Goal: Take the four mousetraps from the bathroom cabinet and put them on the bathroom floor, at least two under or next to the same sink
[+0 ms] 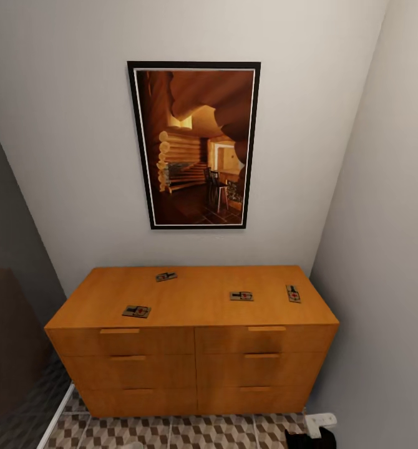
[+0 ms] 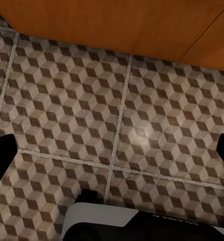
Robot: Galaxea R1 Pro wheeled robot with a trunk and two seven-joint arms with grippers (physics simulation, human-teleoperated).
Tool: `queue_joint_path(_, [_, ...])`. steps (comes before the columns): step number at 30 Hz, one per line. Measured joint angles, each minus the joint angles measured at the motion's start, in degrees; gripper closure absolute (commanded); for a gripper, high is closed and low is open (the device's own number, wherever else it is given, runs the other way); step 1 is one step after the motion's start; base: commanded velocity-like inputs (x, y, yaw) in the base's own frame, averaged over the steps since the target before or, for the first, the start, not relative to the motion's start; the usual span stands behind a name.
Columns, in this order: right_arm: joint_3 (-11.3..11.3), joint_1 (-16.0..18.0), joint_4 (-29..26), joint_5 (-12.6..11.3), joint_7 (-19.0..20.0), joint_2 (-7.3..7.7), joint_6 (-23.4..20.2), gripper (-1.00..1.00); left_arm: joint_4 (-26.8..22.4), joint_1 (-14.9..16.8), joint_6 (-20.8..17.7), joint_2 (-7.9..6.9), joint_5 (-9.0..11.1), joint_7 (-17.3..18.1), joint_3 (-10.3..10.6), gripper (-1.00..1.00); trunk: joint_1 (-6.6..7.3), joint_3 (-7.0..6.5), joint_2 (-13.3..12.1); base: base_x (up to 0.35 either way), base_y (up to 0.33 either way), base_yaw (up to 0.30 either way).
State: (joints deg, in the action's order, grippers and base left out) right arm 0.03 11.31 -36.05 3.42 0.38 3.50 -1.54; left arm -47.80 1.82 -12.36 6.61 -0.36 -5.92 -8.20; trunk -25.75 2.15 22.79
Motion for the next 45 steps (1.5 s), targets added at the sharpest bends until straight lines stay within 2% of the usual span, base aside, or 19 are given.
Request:
queue_joint_path(6, [-0.07,0.00,-7.63,-0.10,0.01,-0.04,-7.00,-1.00,-5.05,0.00,-4.48,0.08,0.01,0.01,0.01,-1.00,0.00,0.00,0.00,0.000,0.000,0.000])
queue_joint_path(17, [0.02,-0.01,-16.27,-0.15,0.01,-0.36,-14.30,-1.00,-11.90,-0.01,-11.13,0.15,0.13,0.05,0.02,-1.00,0.00,0.00,-0.01,0.000,0.000,0.000])
queue_joint_path(27, [0.07,-0.01,-26.46,-0.32,0.08,-0.45,-23.81,-1.00,-23.03,-0.02,-21.31,0.27,0.24,0.12,0.01,-1.00,0.00,0.00,0.00,0.000,0.000,0.000])
queue_joint_path(31, [0.06,-0.02,-29.42,-0.66,0.08,-0.46,-26.71,-1.00,-25.89,-0.02,-23.62,0.41,0.25,0.13,0.00,-1.00,0.00,0.00,0.00,0.000,0.000,0.000])
queue_joint_path(37, [0.13,-0.02,-33.47,-1.53,0.09,-0.46,-30.68,-1.00,-30.02,-0.02,-27.83,1.29,0.27,0.14,0.00,-1.00,0.00,0.00,-0.01,0.000,0.000,0.000])
queue_joint_path(45, [0.23,-0.02,-36.70,-2.12,0.09,-0.49,-32.75,-1.00,-34.75,-0.02,-34.13,2.99,0.27,0.15,0.04,-1.00,0.00,0.00,-0.01,0.000,0.000,0.000])
